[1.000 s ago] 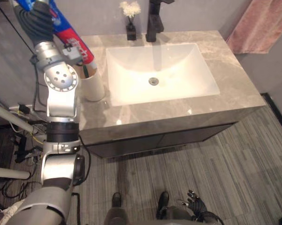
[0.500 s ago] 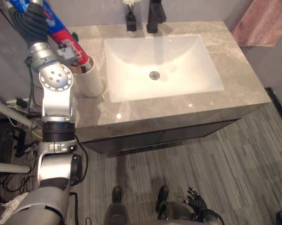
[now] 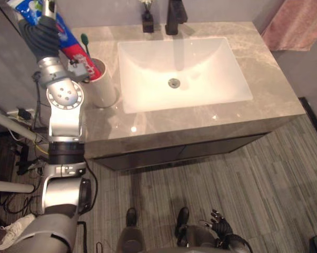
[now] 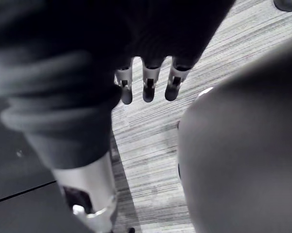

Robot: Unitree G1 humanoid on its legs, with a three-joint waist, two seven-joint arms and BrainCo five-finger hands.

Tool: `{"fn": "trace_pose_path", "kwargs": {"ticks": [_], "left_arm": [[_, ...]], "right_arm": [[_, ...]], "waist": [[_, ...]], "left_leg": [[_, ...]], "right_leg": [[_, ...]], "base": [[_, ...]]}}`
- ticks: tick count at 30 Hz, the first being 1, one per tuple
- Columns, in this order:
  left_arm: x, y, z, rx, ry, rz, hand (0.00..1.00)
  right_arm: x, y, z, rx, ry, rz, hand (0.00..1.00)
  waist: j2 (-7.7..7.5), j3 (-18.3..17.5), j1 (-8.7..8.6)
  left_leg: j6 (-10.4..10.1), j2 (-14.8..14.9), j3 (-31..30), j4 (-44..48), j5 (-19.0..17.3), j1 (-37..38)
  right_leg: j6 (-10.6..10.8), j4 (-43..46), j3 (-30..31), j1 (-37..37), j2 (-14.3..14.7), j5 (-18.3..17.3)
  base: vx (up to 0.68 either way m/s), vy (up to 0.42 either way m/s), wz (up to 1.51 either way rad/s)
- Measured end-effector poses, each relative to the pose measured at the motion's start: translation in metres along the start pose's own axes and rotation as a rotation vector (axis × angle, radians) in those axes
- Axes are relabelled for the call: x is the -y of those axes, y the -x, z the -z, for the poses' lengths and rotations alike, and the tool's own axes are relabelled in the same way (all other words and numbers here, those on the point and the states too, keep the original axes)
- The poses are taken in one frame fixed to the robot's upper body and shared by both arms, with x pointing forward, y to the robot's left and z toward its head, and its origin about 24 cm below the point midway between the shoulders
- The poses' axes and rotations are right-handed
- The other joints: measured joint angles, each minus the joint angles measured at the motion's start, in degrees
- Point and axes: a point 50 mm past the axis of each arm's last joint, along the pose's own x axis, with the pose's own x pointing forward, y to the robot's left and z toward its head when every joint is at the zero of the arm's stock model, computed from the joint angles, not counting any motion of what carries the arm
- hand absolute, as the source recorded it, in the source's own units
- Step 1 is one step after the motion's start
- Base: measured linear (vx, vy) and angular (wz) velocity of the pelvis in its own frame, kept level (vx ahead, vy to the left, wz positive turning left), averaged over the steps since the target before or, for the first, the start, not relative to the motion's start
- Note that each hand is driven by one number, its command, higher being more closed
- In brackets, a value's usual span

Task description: Organize washtable

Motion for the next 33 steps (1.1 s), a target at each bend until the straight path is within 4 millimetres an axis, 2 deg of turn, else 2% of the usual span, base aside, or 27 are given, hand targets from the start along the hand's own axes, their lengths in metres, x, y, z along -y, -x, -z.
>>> {"fn": "trace_pose_path", "kwargs": {"ticks": [6,33], "left_arm": [[0.005,0.007,0.005,-0.016,-0.012,0.036,1.0],[0.008,0.009,0.004,-0.007,-0.007,0.067,1.0]], "right_arm": [[0.001,0.0,0.0,0.003,0.001,0.001,0.0],[-0.002,-0.004,-0.014,0.052,0.006,-0.007,0.0]], "waist": [[0.0,0.24,0.11],[0.13,4.37,0.11]], "left_leg": [[0.0,0.0,-0.06,0.0,0.0,-0.05],[0.0,0.02,0.16,0.39,0.0,-0.43]], "right_leg": [[0.0,-0.02,-0.02,-0.02,0.01,0.01],[-0.16,-0.02,0.16,-0.46,0.0,0.28]], "base": [[0.0,0.0,0.0],[0.0,0.0,0.0]]}}
